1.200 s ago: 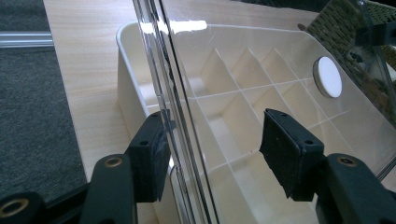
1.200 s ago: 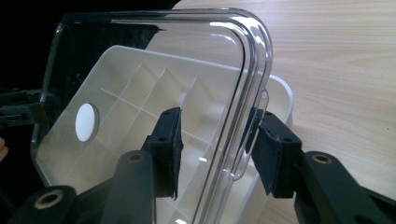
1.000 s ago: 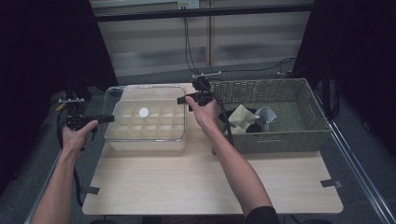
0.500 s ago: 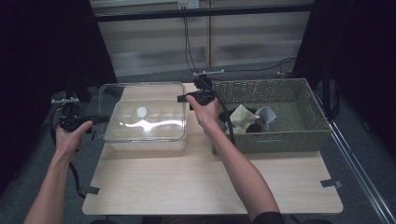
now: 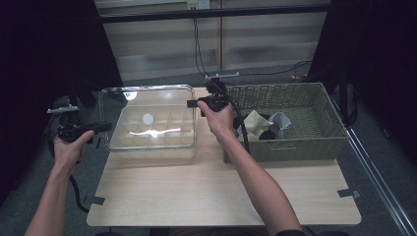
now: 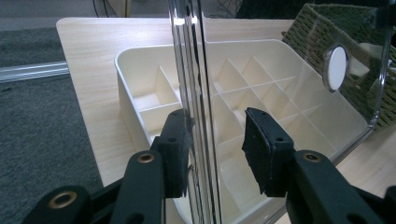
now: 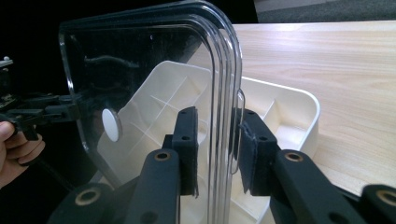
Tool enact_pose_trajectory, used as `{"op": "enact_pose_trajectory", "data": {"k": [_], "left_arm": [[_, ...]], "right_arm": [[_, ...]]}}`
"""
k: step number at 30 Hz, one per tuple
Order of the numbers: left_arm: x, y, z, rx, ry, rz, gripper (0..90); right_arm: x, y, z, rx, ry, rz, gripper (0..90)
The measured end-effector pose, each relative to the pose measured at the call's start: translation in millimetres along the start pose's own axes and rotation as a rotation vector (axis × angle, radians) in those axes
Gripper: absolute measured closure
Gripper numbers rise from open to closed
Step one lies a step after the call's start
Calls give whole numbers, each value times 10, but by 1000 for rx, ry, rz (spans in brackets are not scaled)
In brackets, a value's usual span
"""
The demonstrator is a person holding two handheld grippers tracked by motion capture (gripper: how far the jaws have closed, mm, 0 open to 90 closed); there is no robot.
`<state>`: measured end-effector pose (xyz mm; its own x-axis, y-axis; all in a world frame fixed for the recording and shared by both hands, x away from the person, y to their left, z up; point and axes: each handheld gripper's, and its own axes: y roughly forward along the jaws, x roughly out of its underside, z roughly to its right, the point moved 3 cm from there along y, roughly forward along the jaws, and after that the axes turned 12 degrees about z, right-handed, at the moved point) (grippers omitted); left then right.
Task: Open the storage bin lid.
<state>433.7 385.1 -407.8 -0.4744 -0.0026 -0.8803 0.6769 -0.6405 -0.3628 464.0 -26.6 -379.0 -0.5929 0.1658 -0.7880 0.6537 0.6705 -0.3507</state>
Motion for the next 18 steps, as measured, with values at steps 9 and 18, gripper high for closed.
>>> {"op": "enact_pose_trajectory", "data": {"k": [9, 18], "left_arm": [[-8, -39, 102, 16, 13, 18, 632], [-33, -99, 233, 26, 30, 31, 633]], "right_arm": [[-11, -151, -47, -7, -19, 18, 713], [-24, -286, -73, -18, -24, 32, 714]]}}
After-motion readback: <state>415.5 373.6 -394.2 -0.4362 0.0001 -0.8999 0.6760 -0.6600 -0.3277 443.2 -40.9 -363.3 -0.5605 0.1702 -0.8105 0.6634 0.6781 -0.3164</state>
